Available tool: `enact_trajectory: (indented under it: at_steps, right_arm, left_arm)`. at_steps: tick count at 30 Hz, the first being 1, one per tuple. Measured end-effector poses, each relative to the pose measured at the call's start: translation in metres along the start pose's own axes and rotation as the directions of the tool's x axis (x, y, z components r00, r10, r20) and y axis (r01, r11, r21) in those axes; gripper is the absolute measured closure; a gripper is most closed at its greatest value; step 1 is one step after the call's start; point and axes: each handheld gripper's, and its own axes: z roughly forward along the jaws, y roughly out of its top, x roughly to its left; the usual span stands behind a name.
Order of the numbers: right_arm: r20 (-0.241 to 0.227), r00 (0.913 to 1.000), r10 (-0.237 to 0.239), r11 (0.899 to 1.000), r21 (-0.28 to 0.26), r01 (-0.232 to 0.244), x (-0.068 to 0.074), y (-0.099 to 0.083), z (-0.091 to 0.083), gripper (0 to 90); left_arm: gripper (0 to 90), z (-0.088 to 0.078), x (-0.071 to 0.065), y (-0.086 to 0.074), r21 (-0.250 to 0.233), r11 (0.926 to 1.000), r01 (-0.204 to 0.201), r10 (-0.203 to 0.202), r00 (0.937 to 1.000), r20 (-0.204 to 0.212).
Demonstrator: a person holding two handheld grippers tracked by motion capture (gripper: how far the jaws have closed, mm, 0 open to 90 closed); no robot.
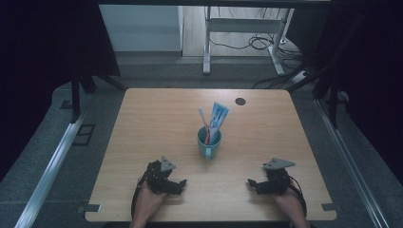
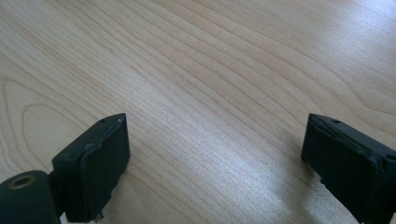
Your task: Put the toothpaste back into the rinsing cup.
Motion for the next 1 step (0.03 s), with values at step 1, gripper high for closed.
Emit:
enact_trajectory:
  at_steps: [1]
  right_arm:
    - [0.000,1.0000,0.000,1.000,0.000,0.000,0.0000,0.0002,0.0001,7.6]
  left_arm:
    - [0.0,0.0001,0.0000,0.0000,0.001,1.0000,0.002,-0.002,1.0000,0.001]
